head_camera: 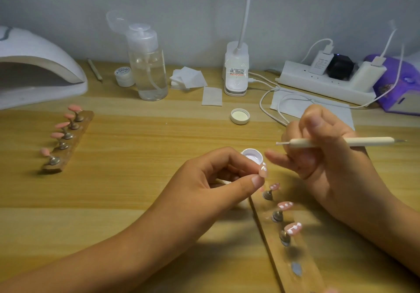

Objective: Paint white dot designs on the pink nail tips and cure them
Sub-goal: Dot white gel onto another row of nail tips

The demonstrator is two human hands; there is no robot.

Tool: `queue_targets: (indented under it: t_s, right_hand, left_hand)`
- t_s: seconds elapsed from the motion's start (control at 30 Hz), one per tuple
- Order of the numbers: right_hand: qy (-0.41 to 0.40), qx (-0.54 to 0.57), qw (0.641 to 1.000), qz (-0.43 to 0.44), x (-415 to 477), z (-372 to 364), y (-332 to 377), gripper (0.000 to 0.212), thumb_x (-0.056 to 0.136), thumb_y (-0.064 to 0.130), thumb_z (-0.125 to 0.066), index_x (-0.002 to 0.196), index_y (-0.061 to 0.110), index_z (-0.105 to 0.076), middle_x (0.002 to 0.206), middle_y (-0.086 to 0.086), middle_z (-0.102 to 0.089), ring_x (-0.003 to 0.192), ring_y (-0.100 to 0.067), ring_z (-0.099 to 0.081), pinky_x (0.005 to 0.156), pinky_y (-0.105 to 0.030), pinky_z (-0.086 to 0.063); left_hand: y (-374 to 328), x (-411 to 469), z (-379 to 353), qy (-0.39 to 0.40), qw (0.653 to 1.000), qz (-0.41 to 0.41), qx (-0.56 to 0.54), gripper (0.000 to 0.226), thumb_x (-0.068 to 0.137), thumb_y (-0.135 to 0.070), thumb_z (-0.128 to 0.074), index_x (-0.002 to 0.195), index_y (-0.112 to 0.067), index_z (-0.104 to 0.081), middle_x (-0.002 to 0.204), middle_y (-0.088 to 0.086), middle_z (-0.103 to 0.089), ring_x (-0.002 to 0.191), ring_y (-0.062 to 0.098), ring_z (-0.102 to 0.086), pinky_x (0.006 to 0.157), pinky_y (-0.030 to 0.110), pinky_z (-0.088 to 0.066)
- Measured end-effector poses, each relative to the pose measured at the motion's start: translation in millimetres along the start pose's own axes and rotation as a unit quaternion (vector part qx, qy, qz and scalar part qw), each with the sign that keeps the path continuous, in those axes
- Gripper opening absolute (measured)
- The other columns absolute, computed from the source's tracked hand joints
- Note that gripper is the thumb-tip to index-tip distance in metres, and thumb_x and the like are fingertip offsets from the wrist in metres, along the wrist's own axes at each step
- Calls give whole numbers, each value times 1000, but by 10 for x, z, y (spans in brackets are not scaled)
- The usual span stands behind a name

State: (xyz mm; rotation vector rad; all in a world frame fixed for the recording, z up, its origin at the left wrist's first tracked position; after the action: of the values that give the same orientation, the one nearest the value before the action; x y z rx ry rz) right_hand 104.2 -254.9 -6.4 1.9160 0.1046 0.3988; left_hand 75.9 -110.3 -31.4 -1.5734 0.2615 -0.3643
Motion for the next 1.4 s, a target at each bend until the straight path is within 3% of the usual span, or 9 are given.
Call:
queue_targets:
  t_s: [0.17, 0.23, 0.37, 0.57, 0.73, 0.87, 1.03, 1.13, 1.4]
  right_hand:
    - [-75, -62, 994, 40, 40, 192, 22, 2, 81, 24, -67, 80, 24, -67, 68, 7, -59, 67, -4, -58, 80, -24, -54]
    - [-69, -151, 984, 59, 30, 182, 53, 7, 80, 27, -69, 86, 26, -73, 83, 8, -69, 81, -3, -63, 82, -19, -52]
    - [-60, -294, 951, 78, -8, 97, 61, 15, 85, 30, -61, 93, 21, -71, 88, 7, -70, 82, -4, -64, 74, -13, -49]
    - [-7, -402, 912, 78, -14, 14, -22, 18, 89, 34, -61, 96, 19, -67, 87, -1, -65, 83, -24, -60, 74, -35, -50]
    - [15, -429, 900, 76, 0, -14, -49, 18, 89, 40, -58, 95, 25, -66, 90, 2, -64, 82, -25, -57, 72, -39, -48]
    - [-5, -386, 919, 75, -7, -2, -19, 15, 89, 34, -62, 96, 22, -67, 89, -2, -66, 84, -25, -60, 76, -38, -50]
    - [-70, -264, 957, 95, -4, 91, 104, 12, 82, 26, -65, 89, 16, -65, 80, 6, -66, 78, -4, -61, 73, -15, -49]
    - [-99, -189, 974, 71, -1, 213, 83, 16, 76, 25, -77, 80, 28, -61, 79, 5, -59, 80, -10, -56, 82, -27, -46]
    - [13, -53, 998, 11, 0, 32, 0, 18, 80, 20, -61, 64, 25, -54, 57, 6, -52, 56, -7, -50, 79, -32, -54]
  left_hand:
    - [-1, 7, 9, -3, 1000, -10, -16, 10, 74, -32, -75, 82, -29, -73, 84, -10, -71, 79, 1, -61, 74, 18, -49]
    - [-15, 15, 54, -35, 998, -19, -56, 8, 76, -24, -73, 81, -29, -74, 84, -9, -72, 78, 0, -63, 70, 15, -51]
    - [23, 28, 203, -114, 982, -6, -147, 10, 74, -24, -70, 80, -28, -76, 77, -9, -70, 73, 0, -64, 66, 14, -51]
    - [46, 33, 224, -126, 979, 9, -162, 11, 72, -26, -71, 82, -27, -76, 75, -9, -68, 74, 0, -63, 67, 14, -50]
    - [36, 36, 212, -120, 981, 5, -153, 10, 73, -24, -70, 82, -26, -75, 78, -10, -70, 75, 0, -64, 68, 14, -51]
    - [30, 42, 200, -117, 981, 3, -156, 11, 73, -23, -70, 81, -28, -76, 78, -11, -71, 76, -1, -65, 67, 13, -51]
    - [27, 41, 172, -97, 986, 2, -133, 12, 74, -23, -70, 82, -29, -76, 83, -12, -72, 78, -1, -65, 68, 13, -51]
    - [21, 33, 136, -75, 991, 4, -113, 12, 75, -22, -70, 83, -29, -76, 87, -8, -74, 80, -1, -66, 68, 13, -51]
    - [-21, 24, 40, -32, 996, 2, -80, 7, 74, -20, -70, 77, -26, -74, 77, -4, -71, 71, 2, -62, 65, 14, -50]
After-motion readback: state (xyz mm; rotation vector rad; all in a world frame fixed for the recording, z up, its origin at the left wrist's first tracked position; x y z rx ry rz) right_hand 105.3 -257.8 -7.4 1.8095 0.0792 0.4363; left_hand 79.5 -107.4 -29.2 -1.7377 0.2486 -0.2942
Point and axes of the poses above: each hand's wrist, its own x-axis towards the middle knuckle, its own z-axis out of the back of the hand, y = z × x, the point moved 7 cm from there along x, towards the middle knuckle
